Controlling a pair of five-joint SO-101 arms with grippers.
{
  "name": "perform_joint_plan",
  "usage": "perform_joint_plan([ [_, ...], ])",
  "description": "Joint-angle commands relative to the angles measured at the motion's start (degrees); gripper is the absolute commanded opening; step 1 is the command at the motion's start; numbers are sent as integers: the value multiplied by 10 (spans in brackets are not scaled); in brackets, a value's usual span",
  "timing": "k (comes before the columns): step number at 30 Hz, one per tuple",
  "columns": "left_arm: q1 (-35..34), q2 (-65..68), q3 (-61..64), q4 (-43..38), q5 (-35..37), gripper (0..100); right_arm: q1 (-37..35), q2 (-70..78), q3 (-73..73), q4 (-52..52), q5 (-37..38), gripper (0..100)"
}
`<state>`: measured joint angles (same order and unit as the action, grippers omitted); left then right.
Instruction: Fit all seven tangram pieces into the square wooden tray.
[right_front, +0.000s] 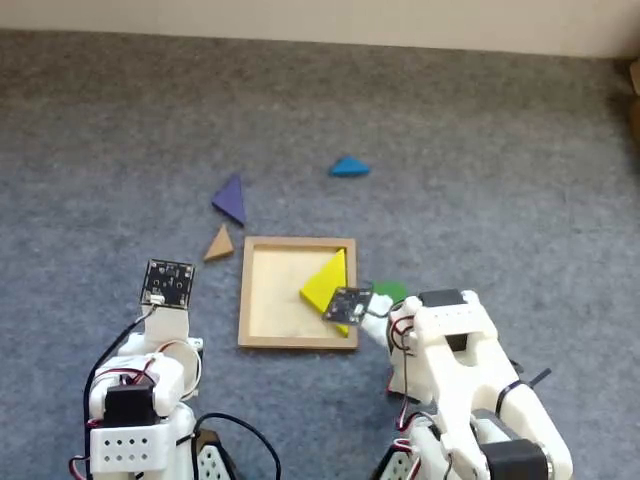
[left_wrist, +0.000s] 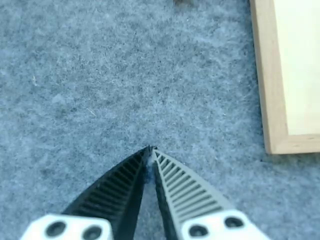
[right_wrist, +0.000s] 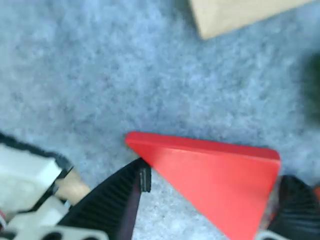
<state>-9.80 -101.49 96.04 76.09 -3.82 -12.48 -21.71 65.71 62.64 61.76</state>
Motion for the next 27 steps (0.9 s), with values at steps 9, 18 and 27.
perform_joint_plan([
  [9, -5, -22, 12, 4, 4, 6, -56, 22, -60, -58, -283, 169],
  [18, -5, -22, 12, 4, 4, 6, -62, 21, -102, -25, -357, 167],
  [27, -5, -22, 12, 4, 4, 6, -67, 25, -172, 33, -331, 403],
])
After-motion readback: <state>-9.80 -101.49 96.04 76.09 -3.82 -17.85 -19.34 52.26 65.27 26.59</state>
